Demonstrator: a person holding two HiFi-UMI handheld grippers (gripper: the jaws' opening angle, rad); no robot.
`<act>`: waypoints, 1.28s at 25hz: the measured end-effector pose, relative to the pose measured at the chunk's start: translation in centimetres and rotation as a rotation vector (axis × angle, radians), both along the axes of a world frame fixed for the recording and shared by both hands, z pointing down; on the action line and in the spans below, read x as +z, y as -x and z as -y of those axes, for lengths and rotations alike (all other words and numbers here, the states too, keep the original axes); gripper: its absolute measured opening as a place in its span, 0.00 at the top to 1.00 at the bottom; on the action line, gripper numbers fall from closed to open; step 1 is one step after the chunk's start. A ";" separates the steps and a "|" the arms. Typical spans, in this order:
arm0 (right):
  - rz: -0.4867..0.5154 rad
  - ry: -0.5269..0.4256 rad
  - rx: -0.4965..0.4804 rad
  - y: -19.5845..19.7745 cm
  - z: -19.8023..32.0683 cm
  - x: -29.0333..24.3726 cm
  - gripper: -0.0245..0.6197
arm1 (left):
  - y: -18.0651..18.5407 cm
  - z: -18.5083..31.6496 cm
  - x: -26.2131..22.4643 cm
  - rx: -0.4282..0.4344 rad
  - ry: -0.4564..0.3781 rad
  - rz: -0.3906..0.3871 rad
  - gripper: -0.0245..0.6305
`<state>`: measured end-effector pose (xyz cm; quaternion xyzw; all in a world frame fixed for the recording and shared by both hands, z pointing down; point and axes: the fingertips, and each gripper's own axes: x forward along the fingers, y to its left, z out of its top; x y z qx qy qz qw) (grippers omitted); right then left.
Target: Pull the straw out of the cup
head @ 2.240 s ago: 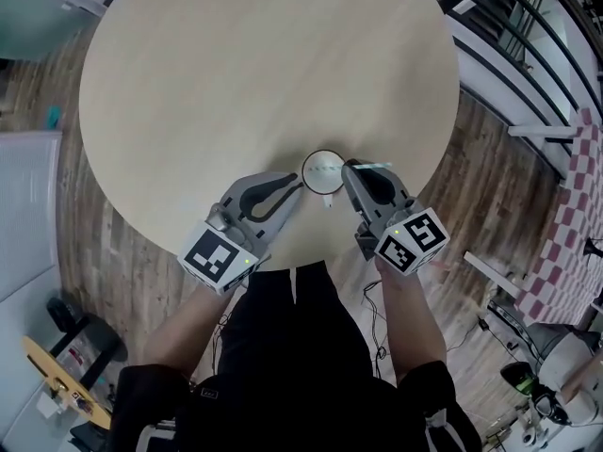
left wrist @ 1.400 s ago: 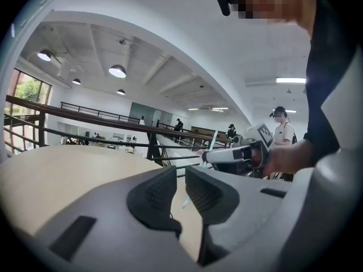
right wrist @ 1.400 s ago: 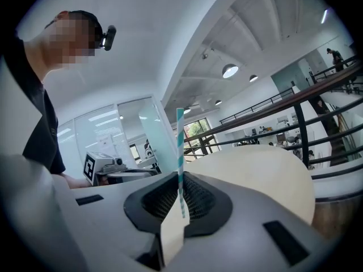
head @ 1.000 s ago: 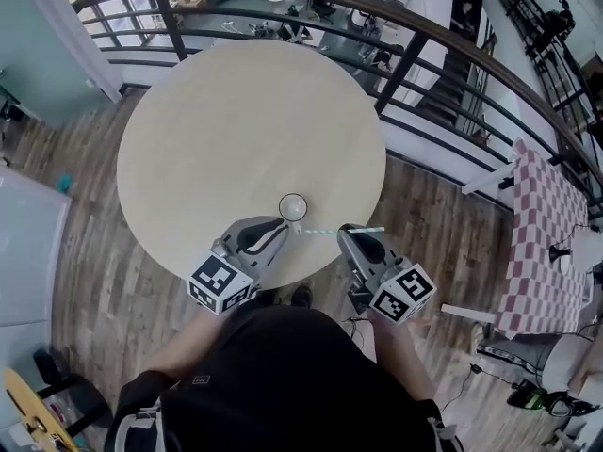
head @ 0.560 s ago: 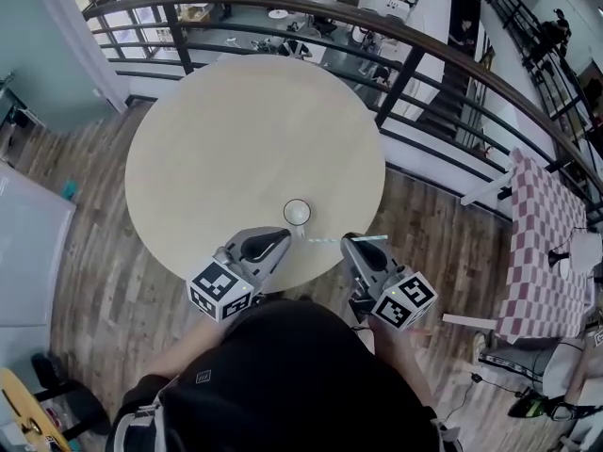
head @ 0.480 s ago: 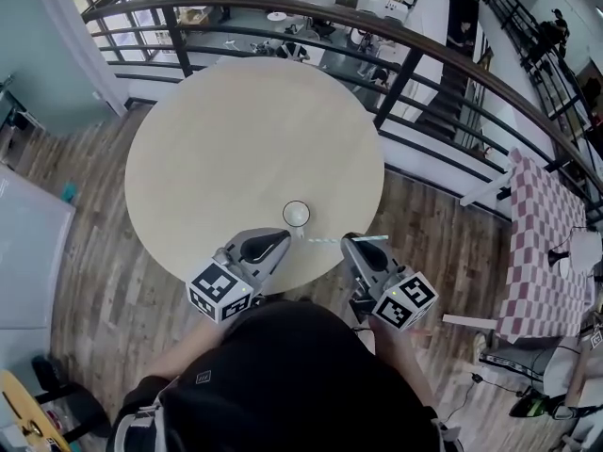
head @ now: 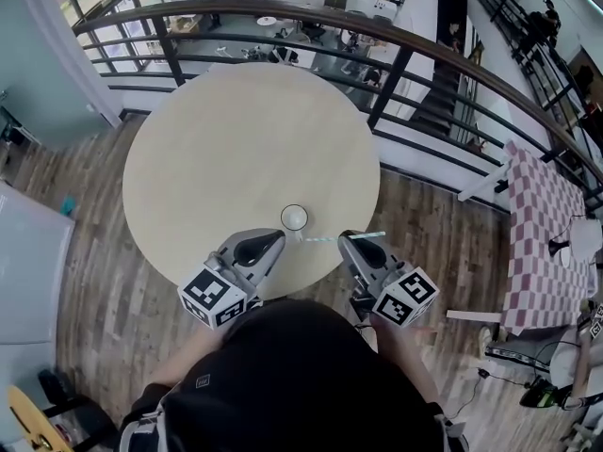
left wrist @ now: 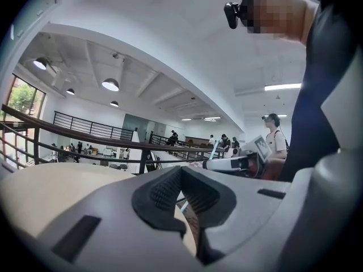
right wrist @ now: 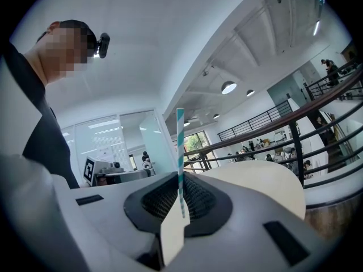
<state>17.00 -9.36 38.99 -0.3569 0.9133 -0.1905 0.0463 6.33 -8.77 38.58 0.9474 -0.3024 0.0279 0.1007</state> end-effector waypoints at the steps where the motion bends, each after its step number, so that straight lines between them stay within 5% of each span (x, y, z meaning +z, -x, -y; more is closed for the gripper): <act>1: -0.001 -0.002 -0.002 0.1 0.0 -0.1 0.90 | 0.1 0.1 0.0 -0.002 -0.001 -0.001 0.95; 32: 0.028 0.027 0.013 -0.5 0.0 1.0 0.90 | -0.9 0.4 2.2 0.024 0.070 0.027 0.95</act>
